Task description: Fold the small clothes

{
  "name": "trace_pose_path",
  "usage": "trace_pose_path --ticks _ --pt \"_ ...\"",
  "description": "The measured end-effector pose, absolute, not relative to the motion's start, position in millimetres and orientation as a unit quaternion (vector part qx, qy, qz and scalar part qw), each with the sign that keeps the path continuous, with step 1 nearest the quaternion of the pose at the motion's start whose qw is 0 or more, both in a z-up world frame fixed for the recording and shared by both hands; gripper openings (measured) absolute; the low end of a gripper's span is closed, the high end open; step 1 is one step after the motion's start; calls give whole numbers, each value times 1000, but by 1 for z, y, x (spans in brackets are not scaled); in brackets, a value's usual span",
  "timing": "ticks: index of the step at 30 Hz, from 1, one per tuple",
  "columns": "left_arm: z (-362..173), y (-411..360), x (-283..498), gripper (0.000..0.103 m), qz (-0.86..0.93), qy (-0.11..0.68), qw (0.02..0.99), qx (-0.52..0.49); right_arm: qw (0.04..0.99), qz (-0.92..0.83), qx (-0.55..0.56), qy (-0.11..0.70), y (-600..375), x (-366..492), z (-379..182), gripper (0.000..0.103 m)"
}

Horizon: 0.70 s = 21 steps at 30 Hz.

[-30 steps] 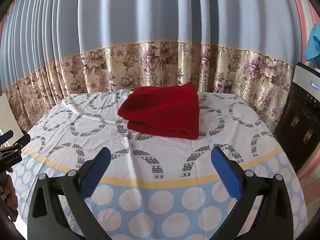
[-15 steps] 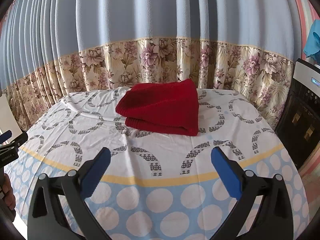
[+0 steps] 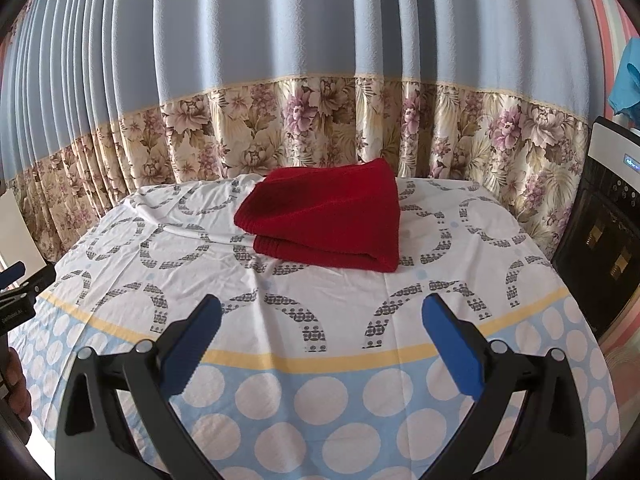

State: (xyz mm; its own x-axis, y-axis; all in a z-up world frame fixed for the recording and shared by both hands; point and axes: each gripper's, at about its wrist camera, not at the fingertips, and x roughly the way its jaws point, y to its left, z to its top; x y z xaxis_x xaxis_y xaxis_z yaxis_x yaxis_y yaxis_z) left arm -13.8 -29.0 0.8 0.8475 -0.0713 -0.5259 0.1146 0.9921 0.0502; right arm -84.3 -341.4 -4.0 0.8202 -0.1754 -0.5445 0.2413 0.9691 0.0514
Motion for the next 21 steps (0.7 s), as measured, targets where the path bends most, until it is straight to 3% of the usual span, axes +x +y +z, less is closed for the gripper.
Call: trace_pose_path --ticks 21 --pt "1 -25 -16 100 -47 274 960 31 951 -110 61 281 -343 -82 -7 100"
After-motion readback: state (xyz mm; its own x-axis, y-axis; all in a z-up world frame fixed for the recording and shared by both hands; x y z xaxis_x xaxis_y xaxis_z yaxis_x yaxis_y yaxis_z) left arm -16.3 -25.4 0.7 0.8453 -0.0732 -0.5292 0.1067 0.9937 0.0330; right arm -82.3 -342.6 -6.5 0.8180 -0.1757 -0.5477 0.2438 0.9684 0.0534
